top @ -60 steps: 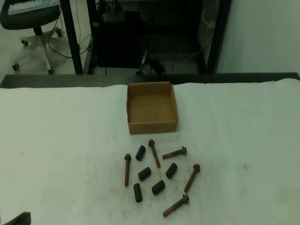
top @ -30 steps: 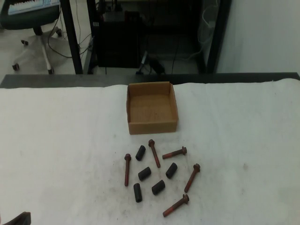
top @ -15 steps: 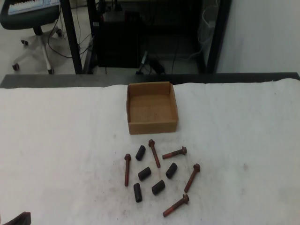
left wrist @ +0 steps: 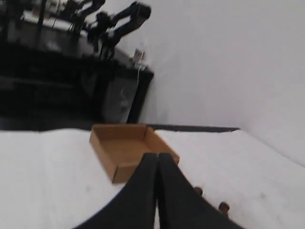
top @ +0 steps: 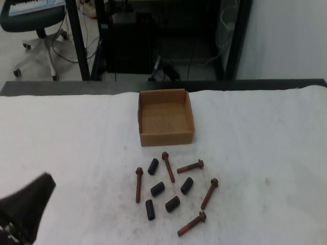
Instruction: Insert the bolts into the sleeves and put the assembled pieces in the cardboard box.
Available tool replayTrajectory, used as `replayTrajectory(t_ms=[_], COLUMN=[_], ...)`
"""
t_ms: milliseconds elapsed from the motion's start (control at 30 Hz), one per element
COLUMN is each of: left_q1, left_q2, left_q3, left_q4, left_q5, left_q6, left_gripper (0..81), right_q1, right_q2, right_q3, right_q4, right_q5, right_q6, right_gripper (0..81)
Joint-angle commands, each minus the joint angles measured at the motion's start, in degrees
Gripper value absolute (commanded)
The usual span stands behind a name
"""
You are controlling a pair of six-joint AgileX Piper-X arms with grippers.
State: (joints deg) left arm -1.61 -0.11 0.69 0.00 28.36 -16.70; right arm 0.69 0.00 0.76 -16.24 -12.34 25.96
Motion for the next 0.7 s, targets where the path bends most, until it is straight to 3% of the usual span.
replayTrajectory(t_ms=[0,167,333,467,567,667], left_q1=[-0.04,-0.04,-0.04,-0.04,-0.04,-0.29], left_q2=[0.11,0.11,1.32,9.33,19.04,30.39], left_q3=[-0.69,-0.69,-0.69,-7.08,-13.66,-21.65], left_q4=[-5.34,-5.34,-1.93,10.24,14.23,17.7], left_q5=[1.13,3.46,7.86,10.41,9.87,9.69], left_q6=[-0.58,-4.65,-5.56,1.15,8.64,10.74], left_gripper=[0.2,0.2,0.2,0.2,0.2,0.4], right_q1=[-0.11,-0.11,0.02,0.03,0.03,0.03], right_q2=[0.0,0.0,0.34,7.06,15.16,25.41], right_q3=[-0.76,-0.76,-0.76,-3.5,-8.0,-13.73], right_q4=[-2.06,-1.3,4.66,12.1,15.24,17.94], right_q5=[-0.14,-5.31,-17.68,-26.53,-28.1,-28.14], right_q6=[1.42,4.28,4.48,2.43,-1.31,-5.48], right_gripper=[0.8,0.8,1.2,11.3,22.5,27.3])
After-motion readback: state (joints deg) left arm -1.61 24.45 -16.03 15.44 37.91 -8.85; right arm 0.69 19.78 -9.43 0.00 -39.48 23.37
